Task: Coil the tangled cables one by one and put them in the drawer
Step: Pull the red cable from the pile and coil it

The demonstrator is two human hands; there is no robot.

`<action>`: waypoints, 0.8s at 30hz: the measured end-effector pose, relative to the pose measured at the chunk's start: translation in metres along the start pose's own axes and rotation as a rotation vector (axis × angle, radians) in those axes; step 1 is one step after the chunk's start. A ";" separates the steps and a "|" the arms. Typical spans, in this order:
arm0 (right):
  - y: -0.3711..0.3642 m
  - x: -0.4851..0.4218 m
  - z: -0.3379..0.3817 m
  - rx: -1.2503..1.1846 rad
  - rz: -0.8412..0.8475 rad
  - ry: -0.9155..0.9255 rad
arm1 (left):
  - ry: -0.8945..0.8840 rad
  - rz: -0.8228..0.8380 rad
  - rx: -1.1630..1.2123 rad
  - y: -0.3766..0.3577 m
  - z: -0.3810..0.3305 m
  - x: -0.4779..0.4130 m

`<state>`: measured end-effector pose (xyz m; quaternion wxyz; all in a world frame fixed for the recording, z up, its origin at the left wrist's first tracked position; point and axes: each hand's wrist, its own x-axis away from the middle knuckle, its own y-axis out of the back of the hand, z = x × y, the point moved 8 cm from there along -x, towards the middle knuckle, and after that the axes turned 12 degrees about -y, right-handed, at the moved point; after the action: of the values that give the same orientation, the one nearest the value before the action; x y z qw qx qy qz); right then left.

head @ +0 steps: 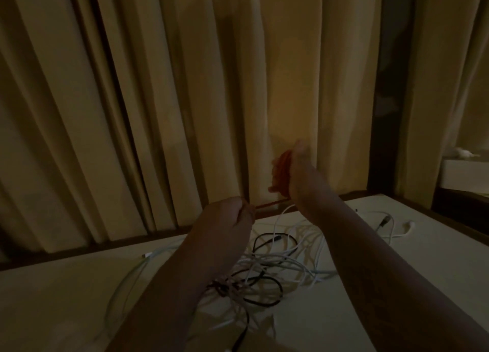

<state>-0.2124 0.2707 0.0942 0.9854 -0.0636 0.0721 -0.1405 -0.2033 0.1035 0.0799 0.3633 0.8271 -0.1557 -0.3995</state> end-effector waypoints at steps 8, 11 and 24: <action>-0.033 0.012 -0.018 0.730 0.270 0.078 | -0.034 -0.065 -0.105 0.032 0.004 0.000; -0.038 0.018 -0.030 0.679 0.456 -0.130 | -0.085 -0.134 -0.069 0.044 0.003 0.001; -0.058 0.049 -0.030 -0.293 1.193 -0.453 | -0.215 -0.252 0.117 0.014 -0.002 -0.003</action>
<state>-0.1862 0.1984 0.0670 0.8661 -0.1745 -0.0960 0.4585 -0.2029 0.0969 0.0926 0.2429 0.8123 -0.1116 -0.5184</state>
